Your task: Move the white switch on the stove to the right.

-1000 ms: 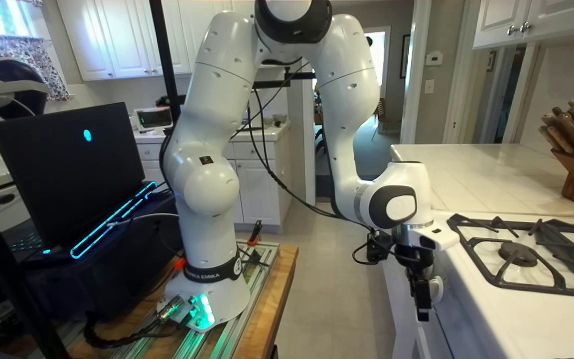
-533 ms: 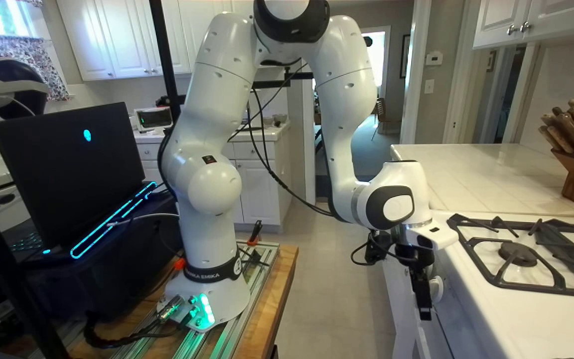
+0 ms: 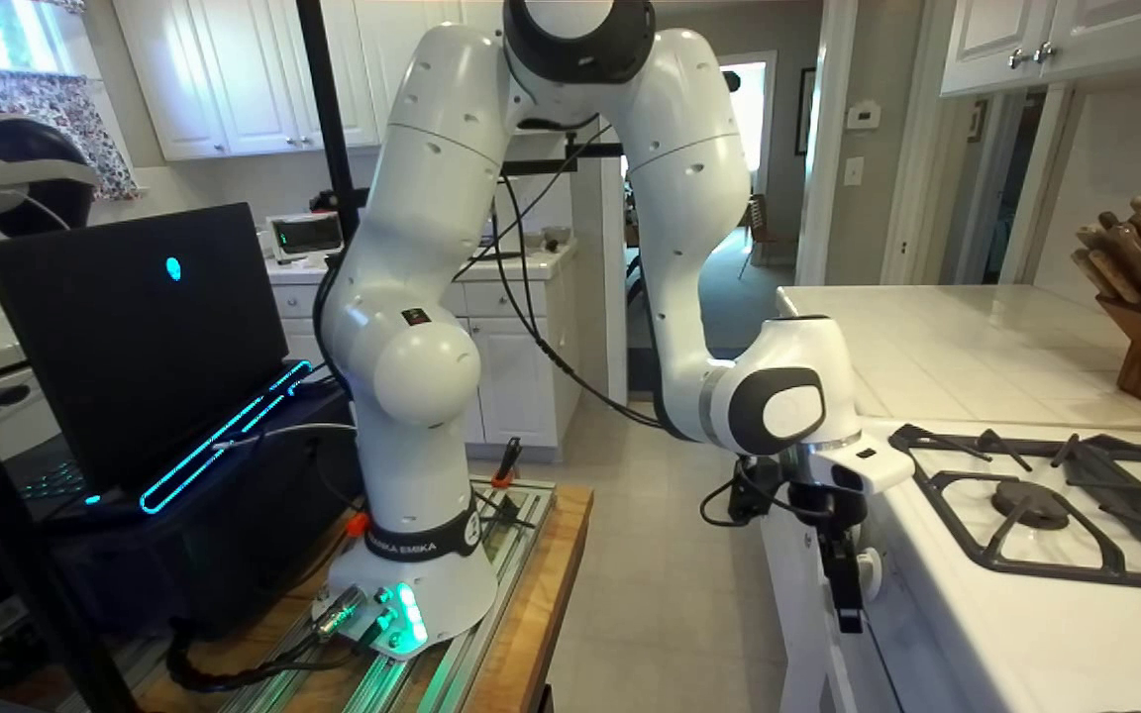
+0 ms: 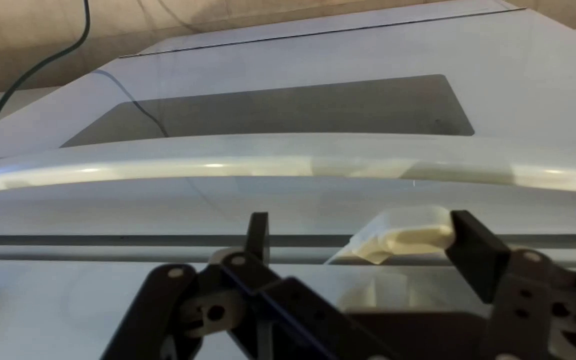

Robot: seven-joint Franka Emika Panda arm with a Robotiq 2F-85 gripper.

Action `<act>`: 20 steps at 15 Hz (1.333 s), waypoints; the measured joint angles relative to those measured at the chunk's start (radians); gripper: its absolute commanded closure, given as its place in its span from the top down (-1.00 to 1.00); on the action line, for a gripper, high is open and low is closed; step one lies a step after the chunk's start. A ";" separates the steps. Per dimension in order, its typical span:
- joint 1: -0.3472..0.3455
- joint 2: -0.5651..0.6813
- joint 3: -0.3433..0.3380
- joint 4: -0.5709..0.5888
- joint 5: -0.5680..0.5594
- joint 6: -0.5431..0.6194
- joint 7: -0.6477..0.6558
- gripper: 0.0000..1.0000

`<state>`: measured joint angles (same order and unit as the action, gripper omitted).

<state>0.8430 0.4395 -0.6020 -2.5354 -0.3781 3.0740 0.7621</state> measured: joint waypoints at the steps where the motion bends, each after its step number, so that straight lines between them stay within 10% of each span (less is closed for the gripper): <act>1: 0.000 -0.001 0.004 0.000 0.001 0.001 0.001 0.06; 6: 0.005 -0.012 0.011 0.000 0.001 0.010 0.001 -0.59; 20: -0.087 -0.053 0.074 -0.016 0.004 -0.023 0.014 -0.64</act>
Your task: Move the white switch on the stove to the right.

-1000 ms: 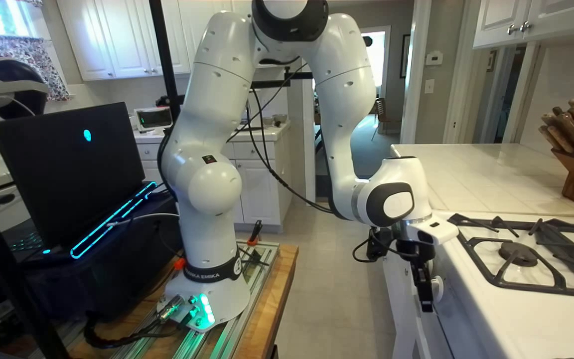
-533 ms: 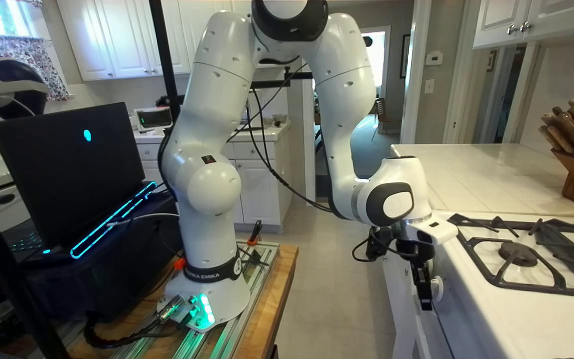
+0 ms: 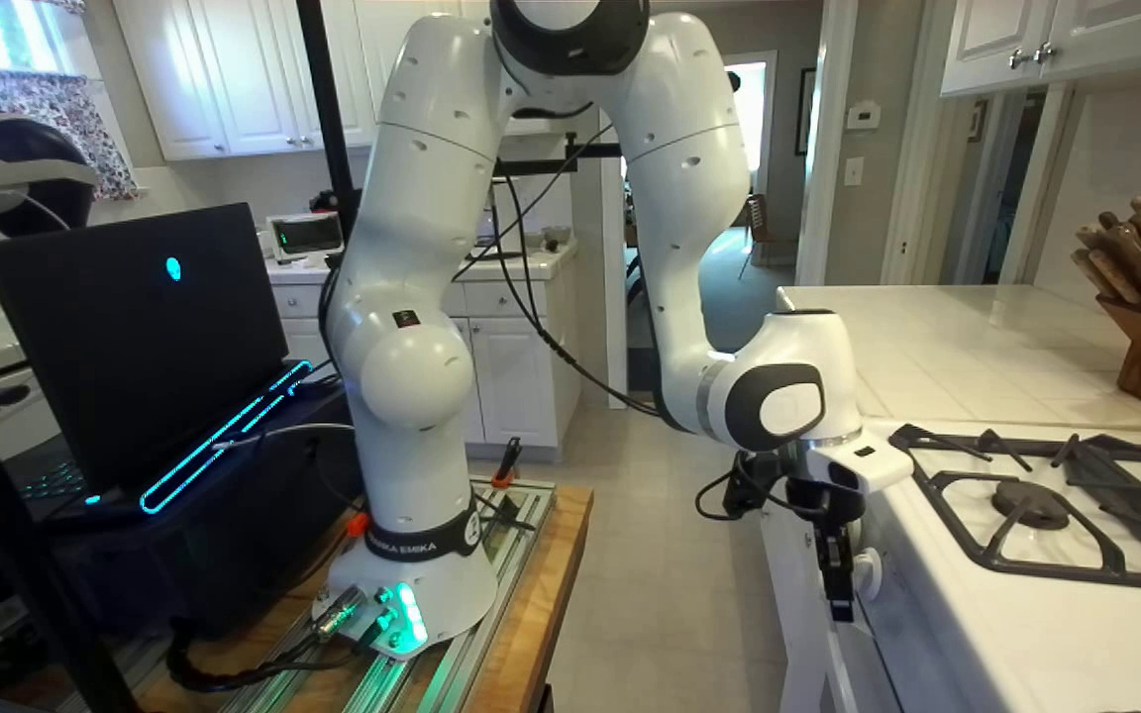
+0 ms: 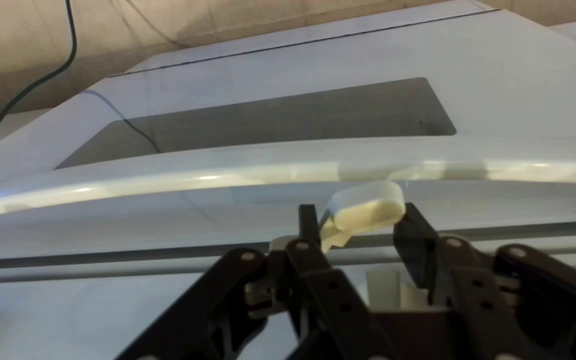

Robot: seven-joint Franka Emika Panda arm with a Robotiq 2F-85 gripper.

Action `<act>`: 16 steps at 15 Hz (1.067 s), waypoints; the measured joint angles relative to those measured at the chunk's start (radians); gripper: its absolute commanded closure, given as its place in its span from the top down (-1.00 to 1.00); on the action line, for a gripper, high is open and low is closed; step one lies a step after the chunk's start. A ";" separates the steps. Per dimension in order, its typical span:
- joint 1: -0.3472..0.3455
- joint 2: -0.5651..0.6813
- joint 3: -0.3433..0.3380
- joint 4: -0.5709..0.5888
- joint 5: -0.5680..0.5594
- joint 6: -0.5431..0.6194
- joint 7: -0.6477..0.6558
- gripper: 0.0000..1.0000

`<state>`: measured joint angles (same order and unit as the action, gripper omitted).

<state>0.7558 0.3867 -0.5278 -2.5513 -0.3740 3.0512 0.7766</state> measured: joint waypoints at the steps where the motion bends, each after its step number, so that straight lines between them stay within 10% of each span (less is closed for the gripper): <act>1: -0.015 -0.009 0.007 -0.006 0.000 -0.017 0.000 -0.64; 16: -0.150 -0.097 0.003 -0.071 0.003 -0.147 -0.007 -0.64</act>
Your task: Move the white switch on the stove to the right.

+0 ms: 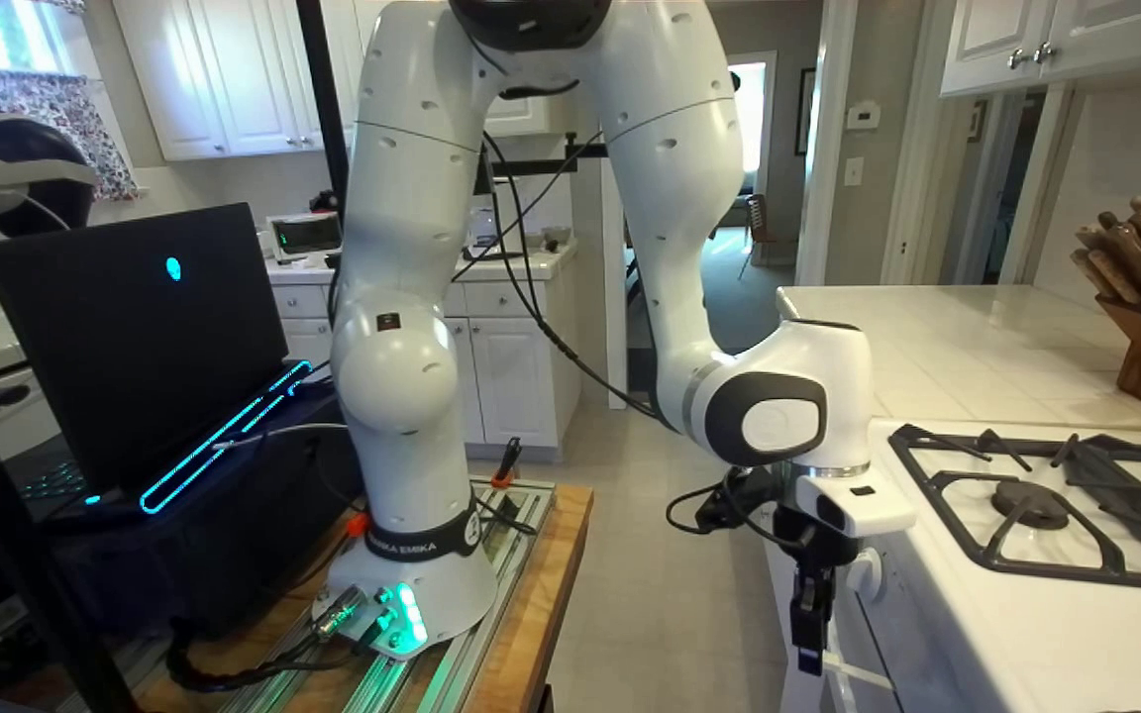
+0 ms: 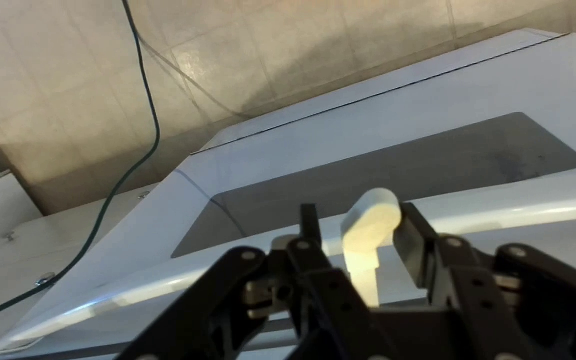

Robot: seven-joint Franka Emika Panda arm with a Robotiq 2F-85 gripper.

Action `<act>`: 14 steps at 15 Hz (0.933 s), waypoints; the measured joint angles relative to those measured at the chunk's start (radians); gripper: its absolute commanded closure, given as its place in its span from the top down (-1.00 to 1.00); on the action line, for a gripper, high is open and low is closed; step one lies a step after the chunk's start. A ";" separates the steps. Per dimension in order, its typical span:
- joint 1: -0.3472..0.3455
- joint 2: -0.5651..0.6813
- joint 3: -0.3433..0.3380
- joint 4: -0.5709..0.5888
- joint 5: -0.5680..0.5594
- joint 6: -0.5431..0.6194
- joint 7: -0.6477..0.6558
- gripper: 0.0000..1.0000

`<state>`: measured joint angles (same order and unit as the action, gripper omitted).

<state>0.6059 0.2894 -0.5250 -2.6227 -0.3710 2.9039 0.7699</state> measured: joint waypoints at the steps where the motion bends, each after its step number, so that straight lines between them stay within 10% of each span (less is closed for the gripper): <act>1: -0.003 -0.004 -0.011 -0.006 0.000 0.000 0.000 -0.64; 14: -0.017 -0.029 -0.256 -0.059 -0.031 0.046 -0.025 -0.64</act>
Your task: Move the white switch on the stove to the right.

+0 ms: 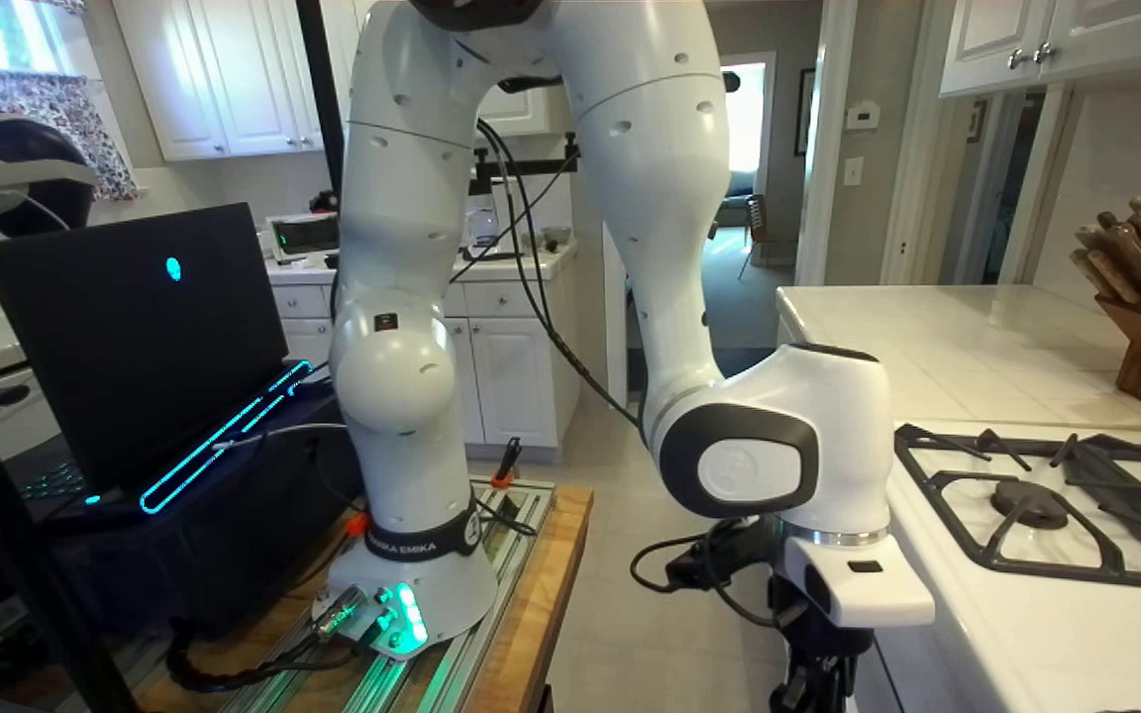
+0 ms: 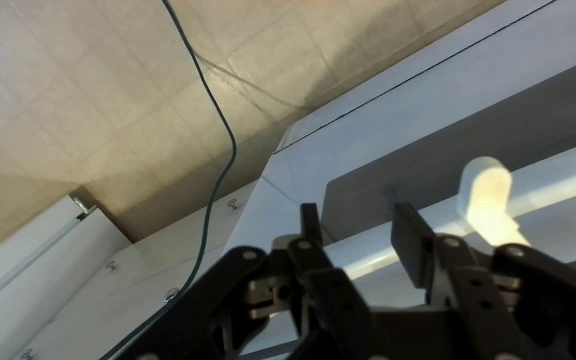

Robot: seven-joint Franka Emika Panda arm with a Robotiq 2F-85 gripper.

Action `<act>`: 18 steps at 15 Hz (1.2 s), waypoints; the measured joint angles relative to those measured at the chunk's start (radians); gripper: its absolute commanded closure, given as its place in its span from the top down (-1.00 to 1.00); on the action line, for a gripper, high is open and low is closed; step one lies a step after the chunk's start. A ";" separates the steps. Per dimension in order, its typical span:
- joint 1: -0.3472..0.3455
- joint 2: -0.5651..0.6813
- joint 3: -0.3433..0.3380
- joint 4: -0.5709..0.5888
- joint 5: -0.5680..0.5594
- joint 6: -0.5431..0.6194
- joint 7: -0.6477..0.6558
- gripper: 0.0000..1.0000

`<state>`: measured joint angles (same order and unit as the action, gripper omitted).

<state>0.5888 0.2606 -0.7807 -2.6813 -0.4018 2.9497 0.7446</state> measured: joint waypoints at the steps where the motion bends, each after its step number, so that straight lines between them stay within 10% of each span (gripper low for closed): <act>1: 0.000 0.000 -0.019 -0.003 -0.001 0.000 -0.008 -0.64; 7: 0.028 -0.014 -0.082 -0.010 -0.022 0.013 -0.021 -0.64; 8: 0.040 -0.020 -0.088 -0.010 -0.030 0.024 -0.021 0.14; 10: 0.063 -0.033 -0.088 -0.010 -0.035 0.039 -0.021 0.51; 18: 0.080 -0.056 -0.005 -0.013 -0.034 0.040 -0.034 0.22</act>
<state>0.6687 0.2045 -0.7860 -2.6943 -0.4355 2.9899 0.7111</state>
